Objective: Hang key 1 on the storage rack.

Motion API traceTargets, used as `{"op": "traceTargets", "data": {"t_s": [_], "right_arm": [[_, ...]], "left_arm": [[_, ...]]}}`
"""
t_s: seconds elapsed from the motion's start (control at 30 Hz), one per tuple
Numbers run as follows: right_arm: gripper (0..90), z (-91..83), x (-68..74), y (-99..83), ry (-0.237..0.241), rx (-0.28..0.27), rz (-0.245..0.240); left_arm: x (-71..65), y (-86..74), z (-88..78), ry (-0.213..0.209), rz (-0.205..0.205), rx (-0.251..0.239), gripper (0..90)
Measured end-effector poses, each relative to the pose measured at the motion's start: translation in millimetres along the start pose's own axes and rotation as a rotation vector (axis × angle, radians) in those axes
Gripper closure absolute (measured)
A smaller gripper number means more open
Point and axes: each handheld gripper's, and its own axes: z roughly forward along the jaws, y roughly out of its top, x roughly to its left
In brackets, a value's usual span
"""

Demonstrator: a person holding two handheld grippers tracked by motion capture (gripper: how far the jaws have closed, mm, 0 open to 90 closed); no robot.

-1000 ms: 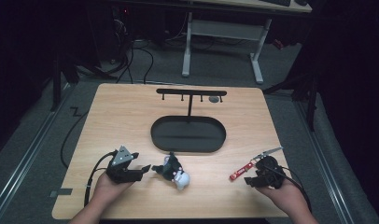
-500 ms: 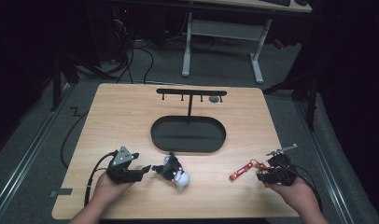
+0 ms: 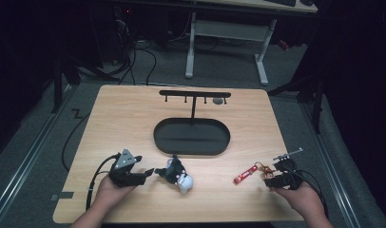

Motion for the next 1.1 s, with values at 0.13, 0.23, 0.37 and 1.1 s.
{"op": "traceTargets", "data": {"t_s": [0.13,0.23,0.37,1.1], "right_arm": [[48.1,4.0,-2.3,3.8,-0.013,0.013,0.007],[48.8,6.7,-3.8,6.6,-0.010,0.019,0.020],[49.5,11.3,-1.5,10.1,-0.010,0.030,0.013],[60.7,25.6,5.4,24.4,-0.045,0.076,-0.036]], "left_arm": [[0.6,0.0,-0.2,0.000,0.000,0.004,30.0],[0.7,-0.1,-0.2,-0.001,0.000,0.005,30.0],[1.0,0.0,-0.3,-0.003,-0.001,0.001,30.0],[0.5,-0.6,1.1,-0.006,0.003,0.016,29.8]]}}
